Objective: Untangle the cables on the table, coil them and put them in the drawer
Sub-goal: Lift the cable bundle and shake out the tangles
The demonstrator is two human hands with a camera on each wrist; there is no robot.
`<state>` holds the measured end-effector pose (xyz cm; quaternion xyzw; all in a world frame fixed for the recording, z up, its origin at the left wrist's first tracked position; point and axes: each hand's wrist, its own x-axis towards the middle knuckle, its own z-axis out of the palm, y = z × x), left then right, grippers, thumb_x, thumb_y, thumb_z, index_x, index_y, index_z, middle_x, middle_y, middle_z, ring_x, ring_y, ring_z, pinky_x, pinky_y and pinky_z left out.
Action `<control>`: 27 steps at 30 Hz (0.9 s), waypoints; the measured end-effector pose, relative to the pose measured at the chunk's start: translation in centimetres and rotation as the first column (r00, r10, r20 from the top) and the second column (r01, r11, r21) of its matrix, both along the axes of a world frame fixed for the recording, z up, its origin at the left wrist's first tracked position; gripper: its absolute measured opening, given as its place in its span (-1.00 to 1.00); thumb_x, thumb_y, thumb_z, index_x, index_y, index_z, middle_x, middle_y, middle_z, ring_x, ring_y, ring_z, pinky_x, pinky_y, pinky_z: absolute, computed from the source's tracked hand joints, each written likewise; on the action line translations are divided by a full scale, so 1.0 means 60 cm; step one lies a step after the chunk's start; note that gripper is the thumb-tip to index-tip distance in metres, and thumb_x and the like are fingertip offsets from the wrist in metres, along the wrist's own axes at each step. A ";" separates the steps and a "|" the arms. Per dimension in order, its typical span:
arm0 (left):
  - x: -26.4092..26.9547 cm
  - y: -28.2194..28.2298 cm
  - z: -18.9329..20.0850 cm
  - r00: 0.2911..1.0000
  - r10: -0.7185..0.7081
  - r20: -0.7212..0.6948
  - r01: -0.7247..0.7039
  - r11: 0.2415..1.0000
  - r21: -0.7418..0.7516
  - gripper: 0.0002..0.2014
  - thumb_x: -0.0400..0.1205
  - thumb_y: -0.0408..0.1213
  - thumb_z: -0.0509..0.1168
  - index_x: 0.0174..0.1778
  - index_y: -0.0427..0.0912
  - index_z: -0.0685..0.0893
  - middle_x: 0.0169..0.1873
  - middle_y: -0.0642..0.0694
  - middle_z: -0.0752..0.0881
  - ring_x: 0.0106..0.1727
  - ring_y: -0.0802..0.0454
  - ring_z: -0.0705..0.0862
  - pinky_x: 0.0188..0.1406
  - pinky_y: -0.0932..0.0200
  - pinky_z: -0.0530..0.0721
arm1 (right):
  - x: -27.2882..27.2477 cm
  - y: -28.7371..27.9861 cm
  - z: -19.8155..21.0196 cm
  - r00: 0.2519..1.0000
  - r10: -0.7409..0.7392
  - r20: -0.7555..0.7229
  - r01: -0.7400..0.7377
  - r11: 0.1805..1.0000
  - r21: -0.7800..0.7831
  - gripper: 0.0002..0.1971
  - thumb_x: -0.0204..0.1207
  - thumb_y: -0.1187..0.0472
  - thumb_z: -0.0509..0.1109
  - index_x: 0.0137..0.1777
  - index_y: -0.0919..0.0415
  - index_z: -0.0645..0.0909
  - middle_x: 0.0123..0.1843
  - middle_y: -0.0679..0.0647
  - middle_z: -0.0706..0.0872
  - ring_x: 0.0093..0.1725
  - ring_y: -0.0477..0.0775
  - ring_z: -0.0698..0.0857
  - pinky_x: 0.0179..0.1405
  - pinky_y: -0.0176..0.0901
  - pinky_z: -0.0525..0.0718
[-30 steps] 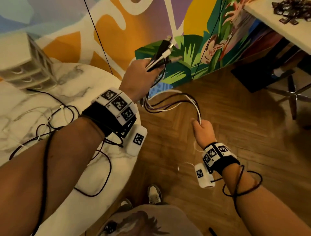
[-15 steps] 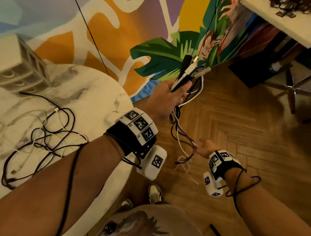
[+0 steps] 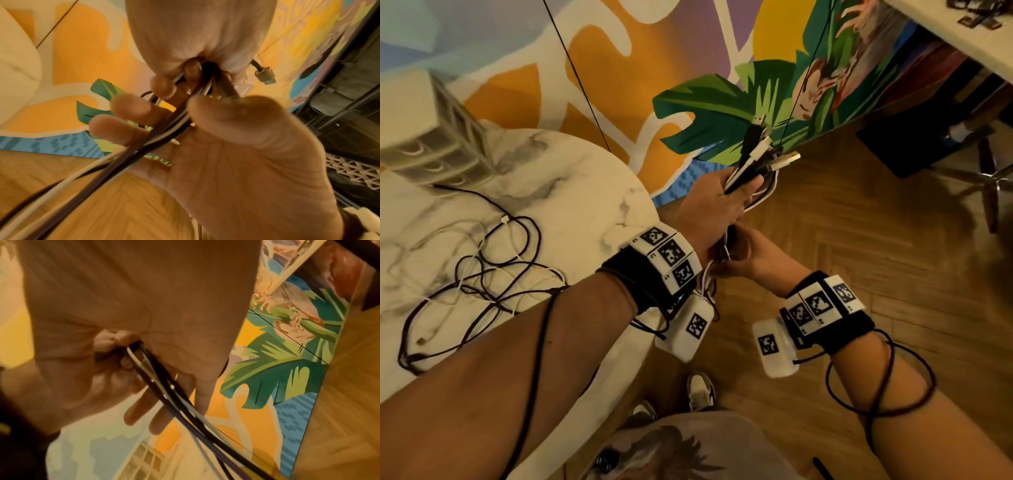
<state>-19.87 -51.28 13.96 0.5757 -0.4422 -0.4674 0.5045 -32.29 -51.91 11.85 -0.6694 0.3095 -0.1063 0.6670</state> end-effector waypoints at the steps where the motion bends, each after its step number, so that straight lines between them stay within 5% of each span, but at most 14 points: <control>1: 0.003 0.001 -0.001 1.000 -0.004 0.002 0.004 1.000 -0.004 -0.82 0.65 -0.18 0.28 -0.21 -0.17 0.59 -0.54 0.04 0.47 -0.59 0.19 0.36 -0.57 0.34 0.34 | -0.001 -0.002 0.001 1.000 0.007 0.009 -0.007 1.000 0.026 -0.62 0.39 0.59 0.42 0.03 0.14 0.51 -0.12 -0.04 0.69 -0.22 -0.33 0.72 -0.17 -0.47 0.65; 6: 0.011 0.006 0.001 0.998 -0.018 0.063 0.019 1.000 -0.018 -0.87 0.65 -0.17 0.29 -0.21 -0.05 0.61 -0.46 -0.22 0.46 -0.59 0.13 0.35 -0.57 0.25 0.33 | -0.003 -0.022 0.005 0.980 0.200 -0.001 -0.198 0.973 0.122 -0.44 0.28 0.47 0.47 0.30 0.28 0.41 0.06 0.12 0.69 0.02 -0.07 0.72 0.06 -0.24 0.69; 8: 0.010 0.009 -0.001 0.994 -0.022 0.103 0.025 0.999 -0.027 -0.85 0.65 -0.17 0.29 -0.24 -0.03 0.60 -0.50 -0.19 0.48 -0.60 0.13 0.36 -0.55 0.25 0.36 | 0.005 -0.030 0.003 0.985 0.167 -0.033 -0.164 0.984 0.067 -0.60 0.36 0.42 0.48 0.20 0.33 0.52 0.05 0.19 0.73 0.01 0.05 0.74 0.08 -0.18 0.71; 11: 0.008 0.011 -0.005 0.983 -0.040 0.177 0.044 0.999 -0.015 -0.77 0.66 -0.16 0.27 -0.33 -0.05 0.54 -0.63 -0.03 0.47 -0.62 0.13 0.41 -0.52 0.32 0.43 | 0.027 -0.031 -0.001 0.997 -0.069 -0.028 0.070 0.997 0.025 -0.90 0.56 0.43 0.33 -0.11 0.26 0.62 -0.22 0.15 0.73 -0.28 0.01 0.74 -0.18 -0.24 0.74; 15: 0.018 0.008 -0.003 0.975 -0.002 0.223 0.012 0.999 -0.043 -0.71 0.64 -0.05 0.25 -0.25 -0.19 0.63 -0.51 -0.12 0.66 -0.40 -0.08 0.68 -0.11 0.04 0.66 | 0.043 -0.029 -0.016 0.977 -0.187 -0.102 0.169 0.973 -0.158 -0.71 0.65 0.26 0.25 -0.35 0.12 0.50 -0.49 0.05 0.48 -0.56 -0.12 0.45 -0.49 -0.27 0.45; 17: 0.026 0.006 0.003 0.956 0.080 0.283 -0.061 0.995 -0.076 -0.74 0.67 -0.08 0.22 -0.16 -0.18 0.67 -0.40 -0.14 0.72 -0.30 -0.09 0.73 -0.16 0.05 0.68 | 0.038 -0.033 -0.034 0.957 -0.248 -0.149 0.207 0.947 -0.247 -0.62 0.66 0.21 0.25 -0.44 0.10 0.38 -0.55 -0.03 0.38 -0.67 -0.19 0.33 -0.59 -0.32 0.30; 20: 0.053 0.002 0.025 0.914 0.271 0.301 -0.231 0.959 -0.163 -0.74 0.68 -0.11 0.22 -0.35 0.03 0.56 -0.52 -0.06 0.58 -0.53 0.05 0.53 -0.49 0.11 0.49 | 0.014 -0.043 -0.074 0.871 -0.452 -0.192 0.393 0.876 -0.281 -0.53 0.65 0.12 0.26 -0.52 0.08 0.29 -0.66 -0.13 0.30 -0.73 -0.17 0.26 -0.65 -0.32 0.22; 23: 0.092 -0.008 0.054 0.847 0.419 0.327 -0.379 0.907 -0.182 -0.58 0.67 -0.08 0.26 -0.53 -0.04 0.37 -0.62 -0.03 0.33 -0.63 0.16 0.27 -0.59 0.25 0.24 | -0.029 -0.052 -0.131 0.721 -0.636 -0.274 0.565 0.769 -0.298 -0.51 0.63 0.10 0.27 -0.55 0.09 0.27 -0.63 -0.07 0.33 -0.61 -0.05 0.35 -0.59 -0.23 0.26; 27: 0.111 -0.024 0.089 0.862 0.477 0.171 -0.445 0.874 -0.195 -0.55 0.58 -0.07 0.31 -0.60 -0.03 0.32 -0.57 -0.21 0.27 -0.53 -0.07 0.21 -0.52 -0.03 0.19 | -0.086 -0.051 -0.214 0.572 -0.540 -0.617 0.412 0.840 -0.353 -0.64 0.63 0.10 0.25 -0.38 0.24 0.56 -0.37 0.19 0.61 -0.29 0.23 0.59 -0.37 -0.10 0.45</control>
